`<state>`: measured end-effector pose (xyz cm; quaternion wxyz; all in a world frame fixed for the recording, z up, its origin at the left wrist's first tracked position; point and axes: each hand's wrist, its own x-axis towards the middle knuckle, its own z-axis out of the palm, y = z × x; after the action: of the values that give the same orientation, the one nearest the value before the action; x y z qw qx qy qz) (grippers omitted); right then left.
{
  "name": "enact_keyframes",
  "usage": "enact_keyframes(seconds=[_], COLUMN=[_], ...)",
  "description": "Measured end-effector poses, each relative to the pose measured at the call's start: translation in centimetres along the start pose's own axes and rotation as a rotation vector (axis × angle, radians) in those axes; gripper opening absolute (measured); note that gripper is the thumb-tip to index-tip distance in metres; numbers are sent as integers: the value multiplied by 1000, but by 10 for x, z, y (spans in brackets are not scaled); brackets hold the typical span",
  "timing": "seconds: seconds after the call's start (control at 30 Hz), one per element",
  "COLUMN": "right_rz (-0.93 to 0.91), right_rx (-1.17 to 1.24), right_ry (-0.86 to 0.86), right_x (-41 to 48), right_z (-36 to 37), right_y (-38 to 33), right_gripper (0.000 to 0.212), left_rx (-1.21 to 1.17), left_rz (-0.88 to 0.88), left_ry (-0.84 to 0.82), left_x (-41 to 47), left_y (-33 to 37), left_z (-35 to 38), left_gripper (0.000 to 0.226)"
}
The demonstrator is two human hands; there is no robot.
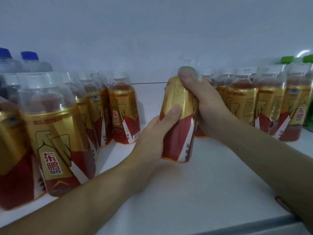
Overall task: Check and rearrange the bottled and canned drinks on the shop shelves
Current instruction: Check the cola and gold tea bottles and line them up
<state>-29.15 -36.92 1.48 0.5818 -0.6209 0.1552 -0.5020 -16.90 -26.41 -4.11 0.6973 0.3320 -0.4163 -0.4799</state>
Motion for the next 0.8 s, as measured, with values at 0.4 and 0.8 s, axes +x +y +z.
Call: enact_keyframes(seconds=[0.4, 0.8], right_rz=[-133, -150], right_rx=[-30, 0], right_ry=[-6, -11], right_x=[-5, -10], right_z=[2, 5], right_y=[0, -7], right_gripper=[83, 71], left_rx=[138, 138], left_rz=[-41, -24], left_ry=[155, 113], left_x=[2, 8], left_y=[10, 13], left_z=[24, 28], left_gripper=[50, 51])
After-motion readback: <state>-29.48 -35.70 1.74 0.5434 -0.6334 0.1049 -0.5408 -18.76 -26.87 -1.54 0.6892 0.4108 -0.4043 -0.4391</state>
